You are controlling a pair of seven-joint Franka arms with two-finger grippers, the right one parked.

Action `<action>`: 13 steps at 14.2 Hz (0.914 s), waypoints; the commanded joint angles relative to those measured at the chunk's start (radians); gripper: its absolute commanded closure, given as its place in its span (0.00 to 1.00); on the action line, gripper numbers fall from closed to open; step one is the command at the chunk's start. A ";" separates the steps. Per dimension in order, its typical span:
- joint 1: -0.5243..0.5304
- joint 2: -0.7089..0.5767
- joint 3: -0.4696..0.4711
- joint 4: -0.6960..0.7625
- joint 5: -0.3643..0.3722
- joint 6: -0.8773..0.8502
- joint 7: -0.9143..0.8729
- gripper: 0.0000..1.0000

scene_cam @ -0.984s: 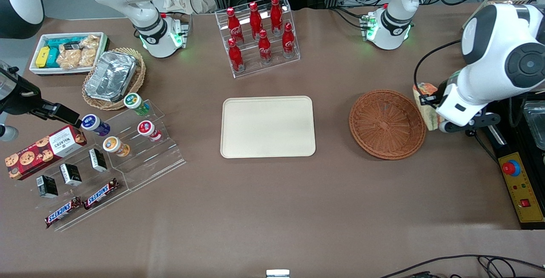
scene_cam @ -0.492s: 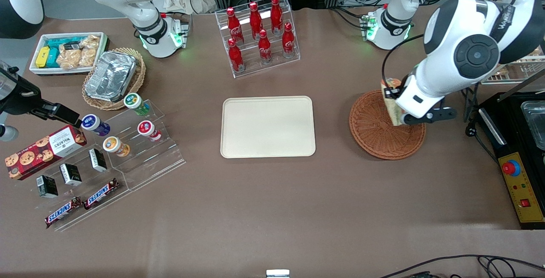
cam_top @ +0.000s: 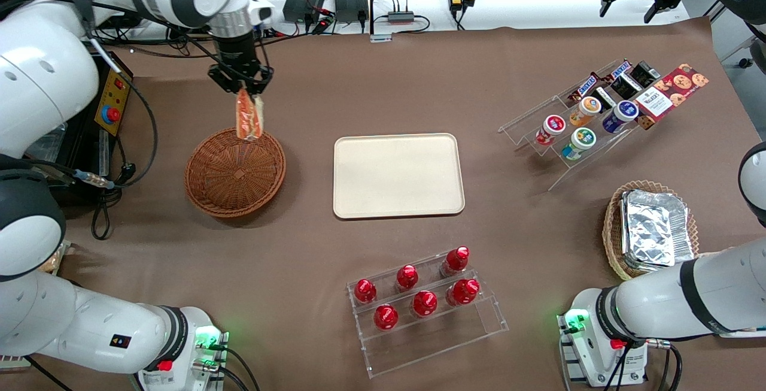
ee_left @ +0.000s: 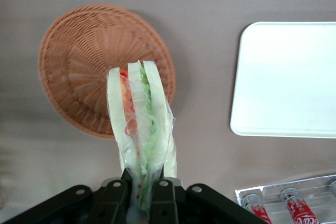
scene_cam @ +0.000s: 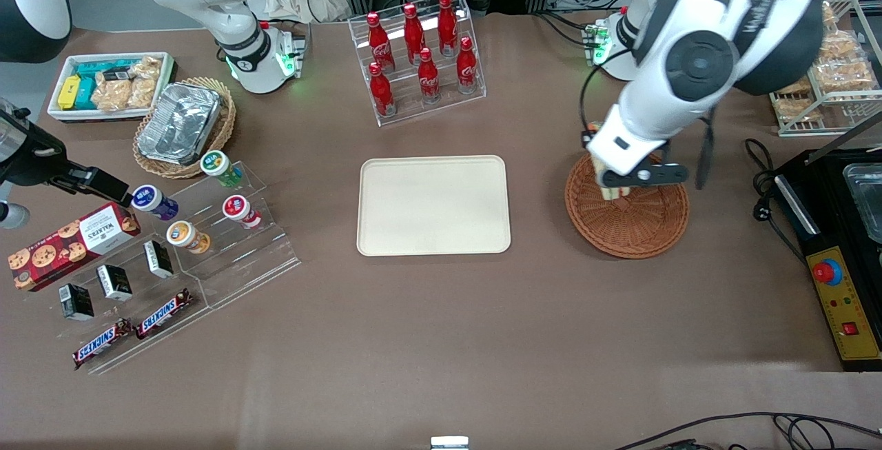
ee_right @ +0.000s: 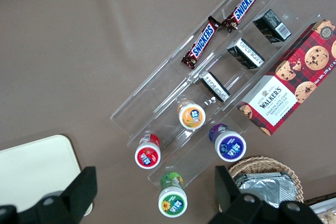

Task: Place sandwich from basket to tray
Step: 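Carry the held sandwich over the basket toward the cream tray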

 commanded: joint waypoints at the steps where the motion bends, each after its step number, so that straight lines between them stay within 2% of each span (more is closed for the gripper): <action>1: -0.030 0.059 -0.014 0.027 0.007 0.052 -0.011 1.00; 6: -0.050 0.177 -0.120 0.013 -0.007 0.269 -0.025 1.00; 13: -0.142 0.314 -0.123 -0.048 0.005 0.553 -0.025 1.00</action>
